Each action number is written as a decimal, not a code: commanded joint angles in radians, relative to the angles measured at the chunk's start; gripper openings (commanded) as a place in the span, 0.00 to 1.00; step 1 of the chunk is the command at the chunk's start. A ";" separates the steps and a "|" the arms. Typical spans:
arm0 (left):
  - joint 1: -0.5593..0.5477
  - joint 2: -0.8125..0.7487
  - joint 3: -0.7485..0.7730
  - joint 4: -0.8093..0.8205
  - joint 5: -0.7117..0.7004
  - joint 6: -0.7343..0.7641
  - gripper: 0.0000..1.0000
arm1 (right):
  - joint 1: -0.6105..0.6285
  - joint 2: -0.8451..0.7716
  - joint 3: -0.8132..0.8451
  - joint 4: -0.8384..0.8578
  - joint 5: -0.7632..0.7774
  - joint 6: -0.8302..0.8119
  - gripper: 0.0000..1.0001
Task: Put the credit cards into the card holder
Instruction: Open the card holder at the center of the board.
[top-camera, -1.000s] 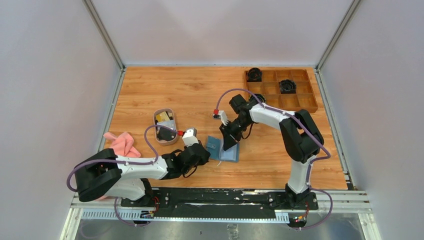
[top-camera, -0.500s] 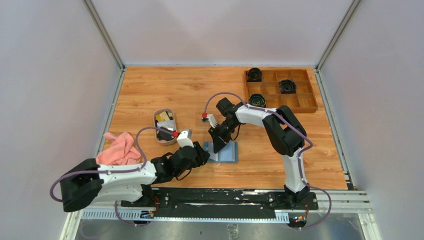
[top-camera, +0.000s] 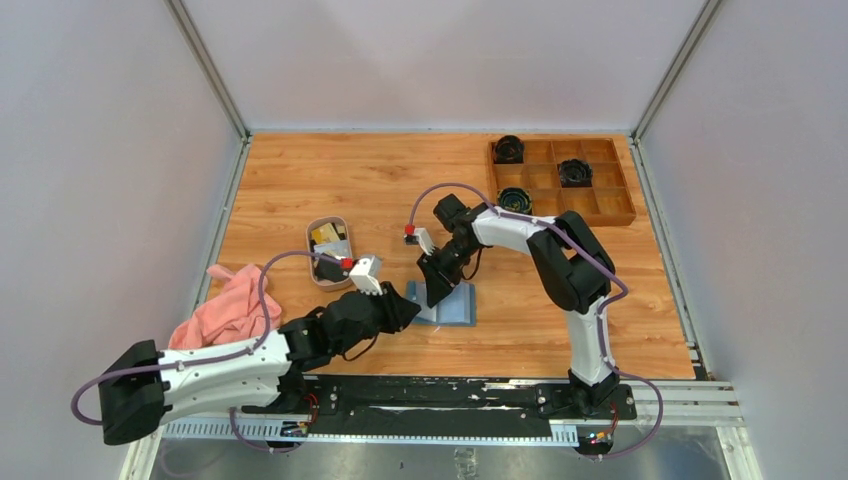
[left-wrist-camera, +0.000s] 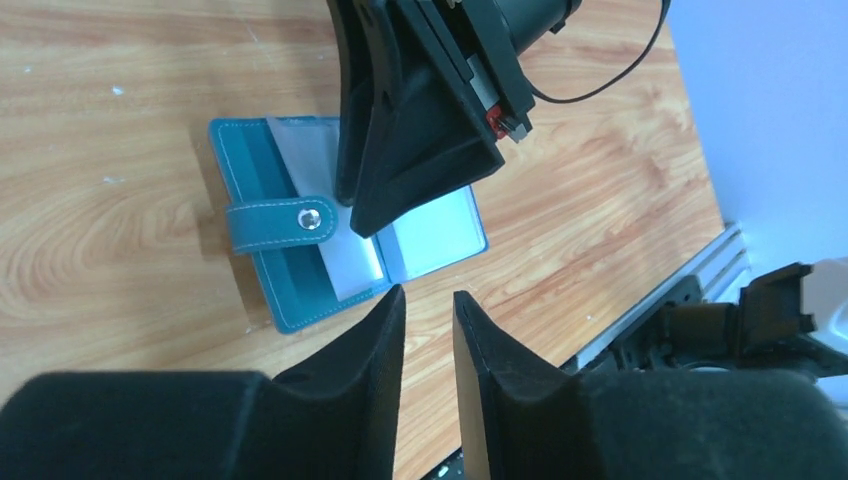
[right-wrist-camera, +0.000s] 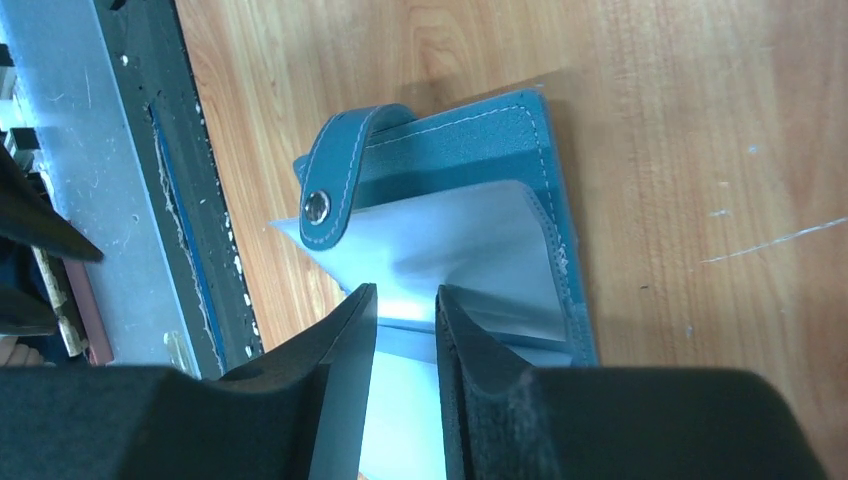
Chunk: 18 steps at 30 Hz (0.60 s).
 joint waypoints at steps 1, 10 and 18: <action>0.005 0.132 0.106 -0.002 0.028 0.089 0.23 | 0.006 -0.049 0.004 -0.065 -0.037 -0.081 0.32; 0.019 0.414 0.211 0.049 0.015 0.138 0.11 | -0.021 -0.051 0.003 -0.100 -0.027 -0.106 0.31; 0.069 0.595 0.226 0.063 0.021 0.132 0.01 | -0.045 -0.082 -0.008 -0.129 0.068 -0.149 0.31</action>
